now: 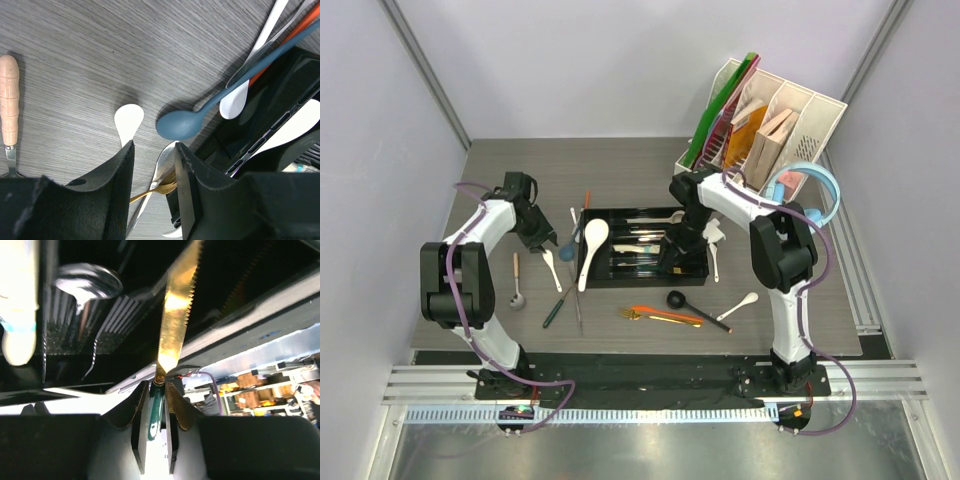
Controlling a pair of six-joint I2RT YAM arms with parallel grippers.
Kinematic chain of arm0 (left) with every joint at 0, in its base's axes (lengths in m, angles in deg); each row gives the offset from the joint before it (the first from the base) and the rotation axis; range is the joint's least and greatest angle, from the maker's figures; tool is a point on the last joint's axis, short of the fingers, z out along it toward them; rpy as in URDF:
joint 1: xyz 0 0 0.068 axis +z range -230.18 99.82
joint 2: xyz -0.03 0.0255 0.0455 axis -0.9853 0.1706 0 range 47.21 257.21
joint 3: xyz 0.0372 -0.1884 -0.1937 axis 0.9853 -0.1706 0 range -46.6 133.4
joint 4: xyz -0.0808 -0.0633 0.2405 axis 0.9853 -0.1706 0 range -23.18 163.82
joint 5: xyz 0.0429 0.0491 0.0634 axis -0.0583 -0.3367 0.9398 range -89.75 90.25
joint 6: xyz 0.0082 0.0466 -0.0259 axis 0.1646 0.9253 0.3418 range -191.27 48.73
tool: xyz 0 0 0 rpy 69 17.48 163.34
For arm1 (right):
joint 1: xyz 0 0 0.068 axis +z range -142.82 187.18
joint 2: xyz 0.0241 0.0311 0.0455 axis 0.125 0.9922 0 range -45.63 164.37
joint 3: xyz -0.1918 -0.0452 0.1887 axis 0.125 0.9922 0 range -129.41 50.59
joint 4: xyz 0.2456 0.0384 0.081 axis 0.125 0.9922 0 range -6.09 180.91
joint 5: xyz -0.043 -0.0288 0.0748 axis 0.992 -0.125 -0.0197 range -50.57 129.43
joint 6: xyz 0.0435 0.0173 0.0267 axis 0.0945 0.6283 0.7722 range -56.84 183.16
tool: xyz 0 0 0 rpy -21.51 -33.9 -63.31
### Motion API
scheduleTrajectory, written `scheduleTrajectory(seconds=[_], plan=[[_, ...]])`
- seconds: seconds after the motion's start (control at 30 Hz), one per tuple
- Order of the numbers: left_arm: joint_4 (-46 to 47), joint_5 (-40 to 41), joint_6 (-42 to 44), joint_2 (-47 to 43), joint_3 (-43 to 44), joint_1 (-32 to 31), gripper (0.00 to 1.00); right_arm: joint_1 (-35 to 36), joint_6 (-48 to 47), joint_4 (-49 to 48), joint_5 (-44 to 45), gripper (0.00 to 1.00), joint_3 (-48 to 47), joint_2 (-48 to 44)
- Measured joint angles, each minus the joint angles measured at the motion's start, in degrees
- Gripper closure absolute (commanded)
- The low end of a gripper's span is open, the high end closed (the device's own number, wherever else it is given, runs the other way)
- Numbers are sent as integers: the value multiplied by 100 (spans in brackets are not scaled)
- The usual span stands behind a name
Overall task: Sort the eating utensils into containers
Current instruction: Place the knife in the storage box, then pick up the spoon from the center of the board.
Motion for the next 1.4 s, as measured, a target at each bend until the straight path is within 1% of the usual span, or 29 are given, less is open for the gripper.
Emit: scheduleTrajectory(seconds=[0.2,0.37,0.47,0.57,0.63,0.73,0.77,0.8,0.87,0.93,1.0,1.1,1.17,1.2,1.3,1.37,1.4], plan=[[-2,13,4,0,0,24,62,17,-142,-55,-20,70,-214,365],[-7,55,7,0,0,39,62,22,-216,-79,-37,67,-260,415],[-15,66,15,0,0,39,62,22,-295,-59,-42,59,-341,415],[-46,70,17,0,0,48,62,-4,-452,-50,-4,56,-575,415],[-66,74,17,0,0,55,62,-87,-704,-87,83,52,-785,376],[-94,107,17,0,0,63,62,-310,-1185,-146,232,49,-743,103],[-98,116,17,0,0,66,62,-407,-1578,-149,282,49,-610,-133],[-107,127,17,0,0,66,62,-511,-1676,-127,295,48,-581,-199],[-122,153,15,0,0,66,62,-697,-2328,-138,350,47,-345,-553],[-142,155,15,0,0,66,62,-767,-2920,-52,466,46,-164,-807],[-153,157,15,2,0,66,62,-658,-3554,13,728,46,-142,-938],[-210,179,15,2,13,68,62,-177,-4444,-35,1602,46,-83,-1073],[-251,210,13,2,42,70,62,142,-4826,-116,2100,46,133,-1248],[-271,219,13,2,57,70,62,332,-5051,-125,2430,46,348,-1416],[-367,232,2,11,168,70,62,627,-5464,-302,2992,45,1104,-2031],[-426,249,-4,15,267,70,62,621,-5702,-457,3366,41,1687,-2498],[-461,260,-7,13,330,70,62,584,-5834,-546,3539,36,1919,-2671]])
